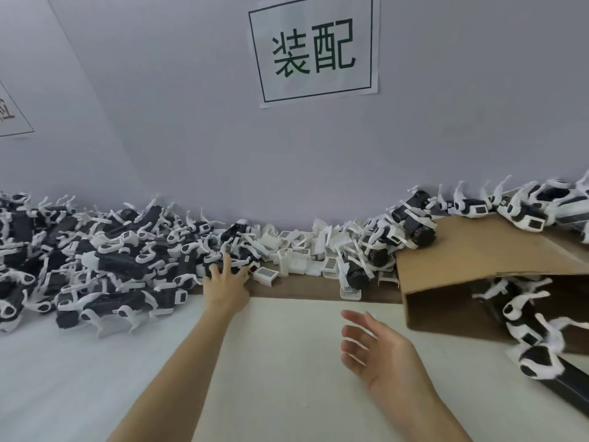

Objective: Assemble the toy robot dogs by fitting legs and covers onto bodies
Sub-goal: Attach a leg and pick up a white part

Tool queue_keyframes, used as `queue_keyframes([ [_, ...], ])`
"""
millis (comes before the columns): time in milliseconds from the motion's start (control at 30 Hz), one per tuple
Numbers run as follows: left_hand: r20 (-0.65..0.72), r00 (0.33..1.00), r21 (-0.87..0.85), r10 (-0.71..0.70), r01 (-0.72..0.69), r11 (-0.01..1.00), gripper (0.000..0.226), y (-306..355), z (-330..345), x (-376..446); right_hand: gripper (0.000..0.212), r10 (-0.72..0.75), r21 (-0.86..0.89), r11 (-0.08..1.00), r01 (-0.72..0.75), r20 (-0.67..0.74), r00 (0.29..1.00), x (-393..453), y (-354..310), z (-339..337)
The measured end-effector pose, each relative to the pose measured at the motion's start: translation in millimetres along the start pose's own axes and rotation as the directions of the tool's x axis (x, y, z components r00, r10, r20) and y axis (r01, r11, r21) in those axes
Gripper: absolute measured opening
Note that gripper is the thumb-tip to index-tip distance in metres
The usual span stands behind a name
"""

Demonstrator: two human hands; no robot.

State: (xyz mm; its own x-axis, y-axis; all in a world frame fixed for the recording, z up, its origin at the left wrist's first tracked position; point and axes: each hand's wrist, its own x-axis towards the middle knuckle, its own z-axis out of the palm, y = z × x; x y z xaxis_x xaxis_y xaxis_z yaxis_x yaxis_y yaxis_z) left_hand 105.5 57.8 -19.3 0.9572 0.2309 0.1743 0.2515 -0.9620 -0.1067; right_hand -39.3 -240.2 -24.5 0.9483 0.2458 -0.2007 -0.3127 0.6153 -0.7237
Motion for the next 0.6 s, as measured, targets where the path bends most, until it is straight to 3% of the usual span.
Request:
queue_keyframes([
  [100, -0.047, 0.996, 0.154, 0.077, -0.069, 0.986, 0.056, -9.8, 3.8, 15.1, 0.035, -0.004, 0.010, 1.000, 0.004, -0.012, 1.000, 1.9, -3.4, -2.8],
  [200, -0.228, 0.964, 0.224, 0.139, -0.087, 0.971, 0.060, -11.1, -0.6, 10.6, 0.034, 0.001, 0.007, 1.000, -0.001, -0.038, 0.999, 2.7, -4.1, -1.3],
  [267, -0.382, 0.905, 0.165, 0.189, -0.135, 0.977, 0.055, -8.7, -13.5, -5.3, 0.033, 0.004, 0.008, 1.000, -0.004, -0.043, 0.999, 0.0, -3.5, 0.0],
  [367, -0.603, 0.764, -0.087, 0.231, -0.351, 0.932, 0.039, 3.9, -33.8, -40.0, 0.032, -0.002, 0.023, 1.000, 0.002, -0.026, 1.000, -3.7, -3.2, 1.8],
  [433, -0.698, 0.687, -0.275, 0.203, -0.519, 0.809, 0.031, 22.4, -45.6, -71.4, 0.031, -0.036, 0.016, 0.999, 0.037, -0.037, 0.999, -5.6, -2.8, 3.7],
  [500, -0.757, 0.651, -0.480, 0.053, -0.610, 0.631, 0.031, 48.6, -58.2, -109.5, 0.035, -0.113, -0.006, 0.994, 0.112, -0.081, 0.990, -7.9, -3.8, 3.1],
  [600, -0.631, 0.753, -0.764, -0.185, -0.564, 0.312, 0.033, 90.7, -72.4, -159.6, 0.066, -0.179, -0.076, 0.982, 0.173, -0.080, 0.981, -15.6, -10.4, -1.7],
])
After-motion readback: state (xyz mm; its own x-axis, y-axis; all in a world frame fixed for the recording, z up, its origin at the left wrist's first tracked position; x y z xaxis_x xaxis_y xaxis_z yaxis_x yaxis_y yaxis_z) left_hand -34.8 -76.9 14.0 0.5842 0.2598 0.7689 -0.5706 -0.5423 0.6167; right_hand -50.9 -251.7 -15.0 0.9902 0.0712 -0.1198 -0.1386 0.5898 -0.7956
